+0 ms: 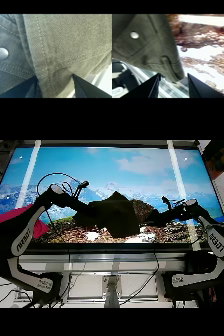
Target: Fold the clothes and pants, and hang the long-sleeved shirts on hangers.
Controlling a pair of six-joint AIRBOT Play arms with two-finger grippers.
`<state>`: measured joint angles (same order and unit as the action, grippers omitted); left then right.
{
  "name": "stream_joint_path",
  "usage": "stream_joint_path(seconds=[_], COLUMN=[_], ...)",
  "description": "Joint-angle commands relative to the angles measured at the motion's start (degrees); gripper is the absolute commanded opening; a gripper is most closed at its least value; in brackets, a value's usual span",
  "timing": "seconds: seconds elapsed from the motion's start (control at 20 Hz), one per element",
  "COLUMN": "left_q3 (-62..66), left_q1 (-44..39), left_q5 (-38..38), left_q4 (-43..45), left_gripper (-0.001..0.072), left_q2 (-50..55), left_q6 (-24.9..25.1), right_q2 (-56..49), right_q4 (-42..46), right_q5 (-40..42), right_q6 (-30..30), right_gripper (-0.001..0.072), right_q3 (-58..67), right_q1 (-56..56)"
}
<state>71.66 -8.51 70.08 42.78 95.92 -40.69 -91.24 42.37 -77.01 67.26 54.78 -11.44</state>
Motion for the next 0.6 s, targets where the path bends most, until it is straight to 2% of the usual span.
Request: stream_joint_path(seconds=[0.0, 0.25, 0.45, 0.5, 0.55], left_q3=[-0.02, -0.02, -0.02, -0.02, -0.02], left_q1=[-0.35, -0.44, -0.44, -0.44, -0.44], left_q5=[0.02, 0.0, 0.0, 0.02, 0.02], left_q4=[-0.07, -4.11, -4.09, -4.11, -4.11], left_gripper=[0.047, 0.047, 0.0468, 0.0393, 0.0179], left_q2=[0.11, 0.11, 0.11, 0.11, 0.11], left_q6=[0.02, 0.02, 0.02, 0.02, 0.02], right_q2=[-1.14, -4.61, -5.11, -5.09, -5.05], right_q4=[2.62, 2.54, 2.32, 2.29, 2.23], right_q5=[1.7, 2.75, 4.37, 4.63, 4.37], right_q6=[0.83, 0.83, 0.83, 0.81, 0.76], right_gripper=[0.0384, 0.0384, 0.0379, 0.0352, 0.0142], right_q3=[0.07, 0.09, 0.09, 0.09, 0.09], right_q1=[2.67, 7.8, 10.75, 11.23, 11.47])
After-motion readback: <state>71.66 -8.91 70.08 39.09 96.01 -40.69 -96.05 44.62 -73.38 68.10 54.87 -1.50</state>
